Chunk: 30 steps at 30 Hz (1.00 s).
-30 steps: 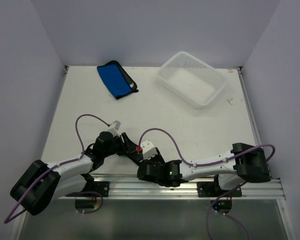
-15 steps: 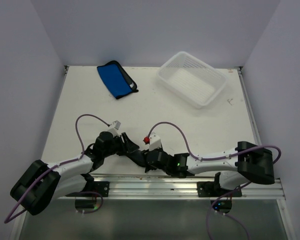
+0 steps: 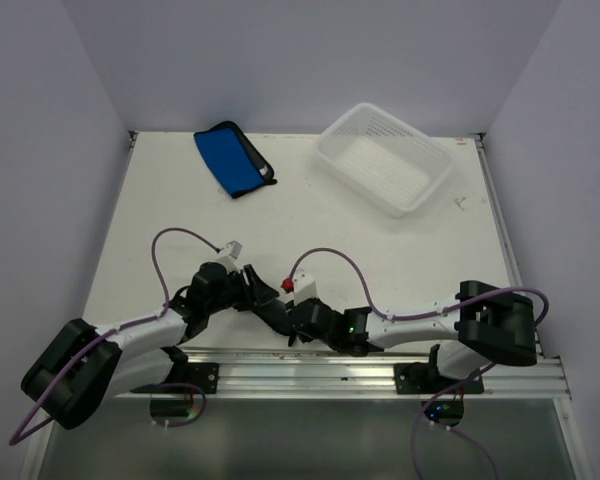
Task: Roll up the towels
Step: Roll the towel
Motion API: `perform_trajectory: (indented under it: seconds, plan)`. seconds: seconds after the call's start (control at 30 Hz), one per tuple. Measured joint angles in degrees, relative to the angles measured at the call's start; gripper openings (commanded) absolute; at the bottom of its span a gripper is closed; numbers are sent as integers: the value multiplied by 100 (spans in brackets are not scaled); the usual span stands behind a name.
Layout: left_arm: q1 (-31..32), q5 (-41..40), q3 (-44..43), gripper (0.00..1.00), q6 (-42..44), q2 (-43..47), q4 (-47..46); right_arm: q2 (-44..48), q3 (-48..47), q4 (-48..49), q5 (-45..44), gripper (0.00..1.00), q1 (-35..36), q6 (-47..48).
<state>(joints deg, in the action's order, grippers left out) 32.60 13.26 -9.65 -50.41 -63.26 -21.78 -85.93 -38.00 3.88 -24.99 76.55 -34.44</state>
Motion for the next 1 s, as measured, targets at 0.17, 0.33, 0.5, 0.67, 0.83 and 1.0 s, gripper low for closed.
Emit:
perform_trajectory:
  seconds: [0.17,0.33,0.5,0.67,0.83,1.0]
  plan:
    - [-2,-70,-227,54,63,-127,227,-509,-575,-391,-584,13,564,304]
    - [-2,-210,-516,54,199,-197,669,-1392,-1731,-1257,-1357,12,1167,461]
    - [-7,-262,-623,54,247,-216,883,-2175,-2824,-2498,-2085,13,1447,463]
    - [-17,-256,-634,54,297,-243,905,-2970,-3908,-3773,-2730,13,1672,448]
    - [-22,-188,-643,54,297,-354,848,-3401,-4277,-4391,-3161,14,1823,581]
    - [-22,-131,-643,54,297,-376,815,-3716,-4562,-4653,-3314,22,1952,984]
